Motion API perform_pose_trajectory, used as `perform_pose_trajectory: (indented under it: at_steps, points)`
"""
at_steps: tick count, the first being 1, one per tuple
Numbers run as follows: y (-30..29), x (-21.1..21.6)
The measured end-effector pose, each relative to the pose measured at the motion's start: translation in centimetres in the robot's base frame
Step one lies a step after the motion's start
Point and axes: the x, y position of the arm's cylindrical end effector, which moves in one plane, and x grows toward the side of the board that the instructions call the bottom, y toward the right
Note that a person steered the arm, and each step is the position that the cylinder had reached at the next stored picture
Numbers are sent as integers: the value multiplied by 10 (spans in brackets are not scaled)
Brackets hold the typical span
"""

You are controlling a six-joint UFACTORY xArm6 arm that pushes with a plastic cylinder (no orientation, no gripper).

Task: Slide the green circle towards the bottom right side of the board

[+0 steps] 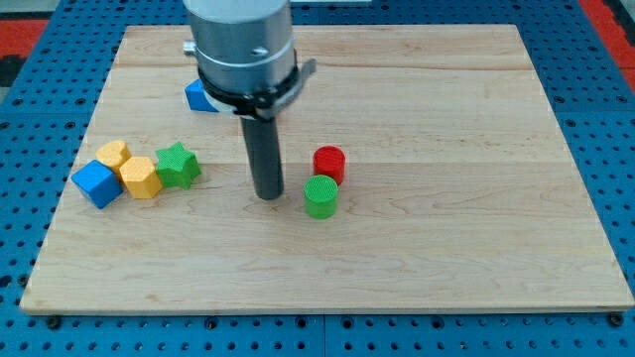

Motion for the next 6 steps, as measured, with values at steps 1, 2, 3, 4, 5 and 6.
perform_pose_trajectory:
  at_steps: [1, 2, 3, 4, 5, 6]
  points:
    - [120, 6]
    - [205, 11]
    - [183, 25]
    - [176, -14]
    - [258, -65]
    - [279, -27]
